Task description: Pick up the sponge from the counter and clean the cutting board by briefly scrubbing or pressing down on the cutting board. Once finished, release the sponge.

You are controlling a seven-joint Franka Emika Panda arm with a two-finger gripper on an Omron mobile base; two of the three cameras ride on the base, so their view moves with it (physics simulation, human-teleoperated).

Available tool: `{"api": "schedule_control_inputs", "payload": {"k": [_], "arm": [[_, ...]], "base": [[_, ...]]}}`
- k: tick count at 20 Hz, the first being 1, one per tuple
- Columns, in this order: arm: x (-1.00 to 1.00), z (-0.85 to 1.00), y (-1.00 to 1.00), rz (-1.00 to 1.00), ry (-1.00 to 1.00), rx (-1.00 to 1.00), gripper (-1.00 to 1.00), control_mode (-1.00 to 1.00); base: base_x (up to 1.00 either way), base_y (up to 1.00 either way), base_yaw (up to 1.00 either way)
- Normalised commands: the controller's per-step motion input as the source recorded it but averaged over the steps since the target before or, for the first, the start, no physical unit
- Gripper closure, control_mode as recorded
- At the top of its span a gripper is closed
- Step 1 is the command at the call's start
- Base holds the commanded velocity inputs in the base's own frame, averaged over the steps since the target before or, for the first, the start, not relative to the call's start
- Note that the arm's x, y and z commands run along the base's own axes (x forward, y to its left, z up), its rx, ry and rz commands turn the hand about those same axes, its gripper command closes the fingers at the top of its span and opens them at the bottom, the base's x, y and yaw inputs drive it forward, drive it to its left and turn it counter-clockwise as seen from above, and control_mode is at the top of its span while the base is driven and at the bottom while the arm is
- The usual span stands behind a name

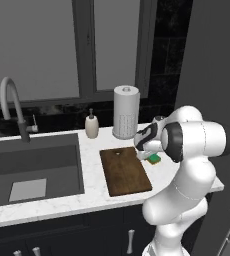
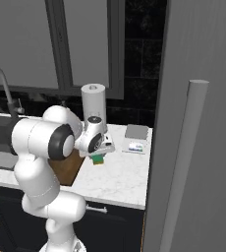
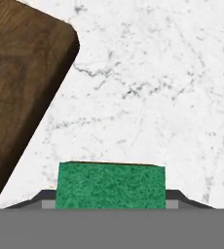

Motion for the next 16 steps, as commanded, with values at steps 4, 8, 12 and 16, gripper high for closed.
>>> {"api": "schedule_control_inputs", "payload": {"k": [4,8,12,16], "arm": [[-0.16,0.72,0.19,-0.02,-0.04,0.00,1.00,-1.00],[0.02,0.59,0.72,-0.14,0.00,0.01,1.00,-1.00],[0.20,0.26,1.00,-0.21,0.00,0.00,1.00,-1.00],[0.16,0.05,0.94,-0.21,0.00,0.04,1.00,-1.00]], "base": [[0.00,0.00,0.00],[0.00,0.00,0.00],[0.00,0.00,0.00],[0.00,0.00,0.00]]}}
